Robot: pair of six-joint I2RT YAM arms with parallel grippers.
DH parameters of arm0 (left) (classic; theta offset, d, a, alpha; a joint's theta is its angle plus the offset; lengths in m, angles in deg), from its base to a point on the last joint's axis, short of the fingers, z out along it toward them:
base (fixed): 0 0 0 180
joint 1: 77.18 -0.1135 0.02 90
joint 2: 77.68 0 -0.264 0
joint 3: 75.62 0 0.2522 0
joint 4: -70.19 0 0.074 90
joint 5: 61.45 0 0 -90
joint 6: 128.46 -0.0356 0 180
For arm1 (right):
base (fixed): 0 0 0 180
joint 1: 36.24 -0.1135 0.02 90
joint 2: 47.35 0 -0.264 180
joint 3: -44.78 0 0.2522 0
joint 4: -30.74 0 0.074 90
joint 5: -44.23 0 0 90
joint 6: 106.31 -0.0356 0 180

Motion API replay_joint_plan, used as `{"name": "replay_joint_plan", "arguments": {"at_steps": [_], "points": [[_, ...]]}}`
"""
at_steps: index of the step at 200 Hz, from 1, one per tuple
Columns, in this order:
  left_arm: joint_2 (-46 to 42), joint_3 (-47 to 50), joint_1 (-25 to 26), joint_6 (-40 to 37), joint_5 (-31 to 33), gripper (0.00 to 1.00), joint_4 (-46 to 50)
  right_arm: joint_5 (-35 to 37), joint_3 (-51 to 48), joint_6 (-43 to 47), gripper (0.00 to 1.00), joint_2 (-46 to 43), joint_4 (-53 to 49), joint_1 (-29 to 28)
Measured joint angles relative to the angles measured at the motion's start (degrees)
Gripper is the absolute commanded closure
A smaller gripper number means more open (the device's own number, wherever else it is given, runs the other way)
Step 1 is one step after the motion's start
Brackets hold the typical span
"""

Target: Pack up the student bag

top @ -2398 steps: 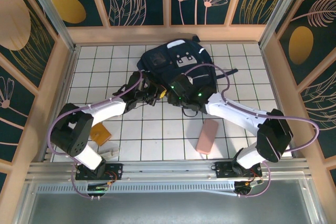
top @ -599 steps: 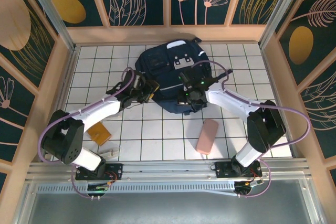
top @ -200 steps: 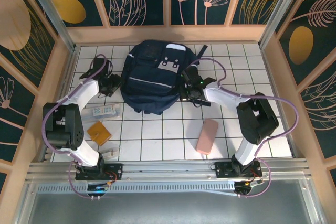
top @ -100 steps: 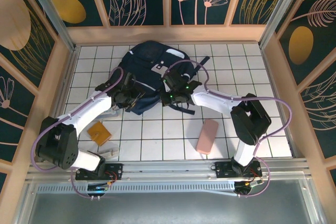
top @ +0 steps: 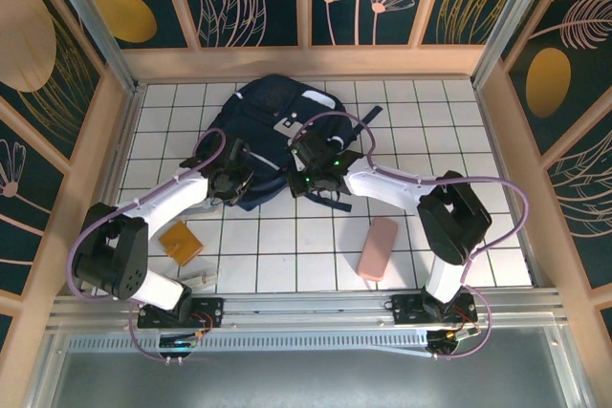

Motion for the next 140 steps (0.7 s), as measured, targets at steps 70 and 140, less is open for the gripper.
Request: {"name": "replay_joint_plan", "arguments": {"at_steps": [70,140], "points": [[-4.55,1.09,-3.78,-3.13,-6.12,1.00,-1.55,2.67,-2.40,-0.22,1.00,2.60,1.51,13.22],[-5.57,4.15,-5.09,-8.94,-13.81,0.72,-4.92,2.32,-0.76,0.96,0.85,4.94,2.23,23.63]]}}
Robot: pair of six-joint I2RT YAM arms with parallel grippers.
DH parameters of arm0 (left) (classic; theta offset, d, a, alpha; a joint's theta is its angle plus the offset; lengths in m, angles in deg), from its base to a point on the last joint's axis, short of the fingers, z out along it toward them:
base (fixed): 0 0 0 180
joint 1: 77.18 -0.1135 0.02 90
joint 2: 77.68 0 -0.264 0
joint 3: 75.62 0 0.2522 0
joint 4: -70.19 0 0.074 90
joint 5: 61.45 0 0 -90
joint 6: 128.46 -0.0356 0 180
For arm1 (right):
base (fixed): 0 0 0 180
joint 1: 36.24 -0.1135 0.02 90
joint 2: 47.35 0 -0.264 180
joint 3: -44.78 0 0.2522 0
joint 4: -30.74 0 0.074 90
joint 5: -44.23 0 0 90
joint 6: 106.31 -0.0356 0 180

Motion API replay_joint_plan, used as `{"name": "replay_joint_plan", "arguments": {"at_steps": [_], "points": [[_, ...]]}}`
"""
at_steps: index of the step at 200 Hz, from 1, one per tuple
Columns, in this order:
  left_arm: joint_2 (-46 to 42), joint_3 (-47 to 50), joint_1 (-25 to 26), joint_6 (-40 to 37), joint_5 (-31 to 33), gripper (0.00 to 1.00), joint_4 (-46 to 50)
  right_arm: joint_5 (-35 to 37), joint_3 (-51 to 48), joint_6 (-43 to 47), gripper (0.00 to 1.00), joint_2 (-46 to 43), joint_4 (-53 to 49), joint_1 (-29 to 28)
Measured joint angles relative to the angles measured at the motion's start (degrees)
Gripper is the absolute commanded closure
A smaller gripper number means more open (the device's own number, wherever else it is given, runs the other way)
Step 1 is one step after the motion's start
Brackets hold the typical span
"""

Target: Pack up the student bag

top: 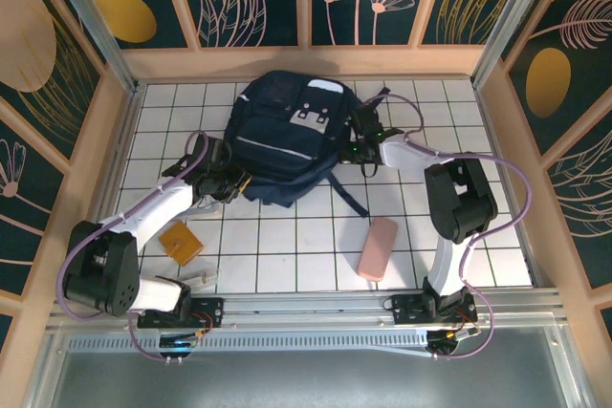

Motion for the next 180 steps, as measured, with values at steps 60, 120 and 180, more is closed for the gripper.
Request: {"name": "replay_joint_plan", "arguments": {"at_steps": [60,120,180], "points": [[1.53,-18.58,6.38,-30.08,-6.69,0.64,2.91,3.69,-1.60,14.12,0.56,-5.46,-2.73,4.07],[3.67,-22.84,7.08,-88.91,-9.60,0.41,3.48,3.80,-5.18,32.85,0.53,-19.78,8.09,4.11],[18.05,-25.09,8.22,-123.23,-1.86,0.42,11.10,-3.15,-12.20,41.55,0.39,-21.73,21.09,8.48]]}}
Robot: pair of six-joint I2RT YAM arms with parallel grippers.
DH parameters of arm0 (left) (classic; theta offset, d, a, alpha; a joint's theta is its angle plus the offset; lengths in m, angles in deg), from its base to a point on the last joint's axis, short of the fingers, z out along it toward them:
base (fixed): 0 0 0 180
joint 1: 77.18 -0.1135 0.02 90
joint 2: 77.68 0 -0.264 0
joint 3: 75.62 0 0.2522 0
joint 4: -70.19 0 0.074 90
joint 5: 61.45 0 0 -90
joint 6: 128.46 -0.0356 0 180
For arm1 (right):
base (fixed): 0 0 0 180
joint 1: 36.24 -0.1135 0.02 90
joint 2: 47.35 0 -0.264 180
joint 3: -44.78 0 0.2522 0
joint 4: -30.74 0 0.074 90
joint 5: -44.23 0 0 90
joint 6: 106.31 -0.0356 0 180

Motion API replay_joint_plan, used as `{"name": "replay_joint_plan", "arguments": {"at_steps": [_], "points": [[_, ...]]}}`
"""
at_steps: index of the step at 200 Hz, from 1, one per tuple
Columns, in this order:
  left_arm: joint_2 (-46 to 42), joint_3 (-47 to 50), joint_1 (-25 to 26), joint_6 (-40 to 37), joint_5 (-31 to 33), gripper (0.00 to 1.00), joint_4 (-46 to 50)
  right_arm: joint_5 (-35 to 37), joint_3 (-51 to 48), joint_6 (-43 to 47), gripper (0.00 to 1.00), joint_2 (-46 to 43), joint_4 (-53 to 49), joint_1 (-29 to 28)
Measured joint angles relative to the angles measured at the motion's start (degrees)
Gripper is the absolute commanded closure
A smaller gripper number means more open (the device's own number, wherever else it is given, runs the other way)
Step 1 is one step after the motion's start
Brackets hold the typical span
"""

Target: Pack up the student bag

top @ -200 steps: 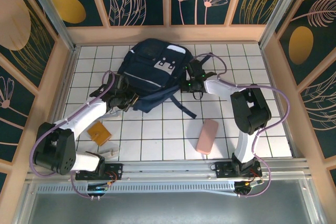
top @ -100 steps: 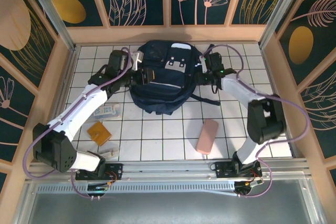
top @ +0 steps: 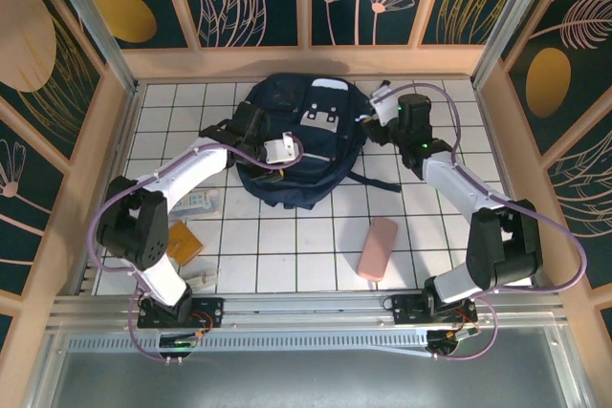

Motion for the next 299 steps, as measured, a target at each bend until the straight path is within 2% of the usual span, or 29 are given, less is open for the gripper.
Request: {"name": "replay_joint_plan", "arguments": {"at_steps": [24,54,59,62,65,119,124,132,149,151,162,175,187,224,257,276,299], "points": [[0.24,0.07,0.07,-4.87,3.58,0.40,-0.81,-2.23,-0.52,0.46,0.37,-1.11,3.21,0.87],[1.86,0.74,0.79,-7.21,8.15,0.41,-5.73,-4.90,-2.91,0.09,0.36,-4.50,6.88,1.68],[2.29,1.01,0.96,-7.52,8.68,0.41,-6.62,-5.07,-3.13,-0.07,0.23,-4.92,7.21,1.92],[2.45,1.11,1.05,-7.65,8.87,0.41,-6.95,-5.22,-3.26,-0.11,0.06,-5.11,7.50,2.08],[2.80,1.31,1.11,-7.85,9.07,0.41,-7.45,-5.29,-3.41,-0.61,0.01,-5.35,7.69,2.23],[5.92,2.82,1.49,-10.25,9.70,0.41,-10.86,-5.05,-8.52,-4.90,0.01,-8.72,16.09,5.27],[6.01,2.82,1.49,-10.34,9.73,0.47,-11.10,-5.05,-8.50,-5.64,0.01,-8.72,16.55,5.55],[6.25,2.82,1.49,-10.29,9.90,0.62,-11.65,-4.55,-8.44,-7.43,0.01,-8.72,17.14,5.97],[7.30,2.84,1.51,-10.08,10.36,1.00,-13.29,-2.71,-7.48,-11.87,0.01,-8.37,16.65,6.67],[7.45,2.86,1.51,-9.94,10.38,1.00,-13.33,-2.67,-7.15,-12.24,0.01,-8.22,16.41,6.80],[8.15,2.86,1.64,-9.64,10.69,1.00,-13.94,-3.32,-4.68,-13.57,0.04,-6.84,13.81,7.30],[8.35,2.86,1.66,-9.03,10.67,1.00,-15.08,-4.50,0.44,-14.99,0.16,-3.54,8.90,7.65],[7.82,2.86,1.66,-8.63,10.51,1.00,-15.37,-6.16,5.14,-15.74,0.23,-0.22,4.61,7.69],[2.08,2.91,1.60,-5.73,9.27,1.00,-16.31,-9.40,12.37,-14.36,0.24,6.73,-8.20,5.03],[-4.00,3.58,0.04,-2.08,4.79,1.00,-19.39,-17.46,12.76,-1.62,0.36,11.37,-17.46,3.02],[-5.51,5.40,-1.07,-1.49,2.51,1.00,-20.76,-20.94,13.75,7.26,0.40,14.75,-21.35,3.17],[-6.10,8.90,-1.79,-1.38,0.66,1.00,-21.53,-25.18,17.46,14.86,0.50,19.96,-24.22,4.00]]}}
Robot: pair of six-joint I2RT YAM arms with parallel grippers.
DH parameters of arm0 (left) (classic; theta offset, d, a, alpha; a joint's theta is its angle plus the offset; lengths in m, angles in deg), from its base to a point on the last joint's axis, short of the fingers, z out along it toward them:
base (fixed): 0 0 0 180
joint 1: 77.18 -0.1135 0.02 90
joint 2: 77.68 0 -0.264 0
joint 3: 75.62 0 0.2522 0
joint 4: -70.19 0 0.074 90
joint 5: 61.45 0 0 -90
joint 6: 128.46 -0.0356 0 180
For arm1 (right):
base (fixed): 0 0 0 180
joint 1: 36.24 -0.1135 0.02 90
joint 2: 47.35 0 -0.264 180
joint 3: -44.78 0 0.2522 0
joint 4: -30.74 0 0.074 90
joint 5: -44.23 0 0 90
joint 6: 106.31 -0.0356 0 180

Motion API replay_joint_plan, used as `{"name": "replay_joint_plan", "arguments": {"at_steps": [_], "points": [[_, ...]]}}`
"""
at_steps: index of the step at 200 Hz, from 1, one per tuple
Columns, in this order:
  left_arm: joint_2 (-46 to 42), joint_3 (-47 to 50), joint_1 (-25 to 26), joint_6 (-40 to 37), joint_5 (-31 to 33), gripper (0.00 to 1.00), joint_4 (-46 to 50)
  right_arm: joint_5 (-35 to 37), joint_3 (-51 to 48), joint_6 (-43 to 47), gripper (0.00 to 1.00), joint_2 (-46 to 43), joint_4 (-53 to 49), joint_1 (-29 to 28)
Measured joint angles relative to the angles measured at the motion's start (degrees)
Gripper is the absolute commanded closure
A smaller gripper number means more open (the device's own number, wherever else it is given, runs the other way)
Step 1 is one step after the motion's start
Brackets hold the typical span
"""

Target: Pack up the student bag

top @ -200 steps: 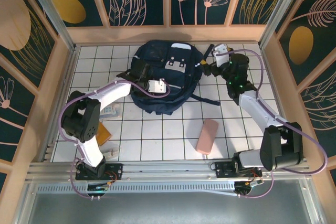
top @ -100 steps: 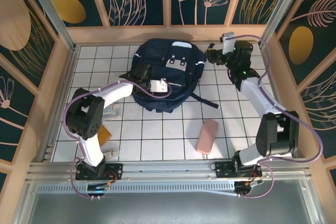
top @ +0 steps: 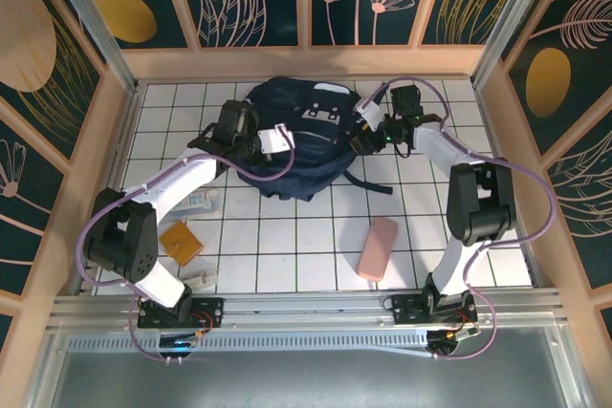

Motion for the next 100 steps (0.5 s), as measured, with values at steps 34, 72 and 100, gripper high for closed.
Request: {"name": "replay_joint_plan", "arguments": {"at_steps": [34,72,100], "points": [[-0.20,3.37,0.00,1.18,-2.67,1.00,-0.83,-5.62,9.73,5.97,0.54,8.79,-4.85,1.68],[-1.66,5.01,0.00,2.36,-3.37,1.00,-2.12,-7.17,11.32,9.75,0.53,12.24,-7.93,0.35],[-2.27,5.95,-0.07,2.32,-3.82,1.00,-2.12,-7.13,11.41,10.75,0.56,13.55,-8.13,-0.52]]}}
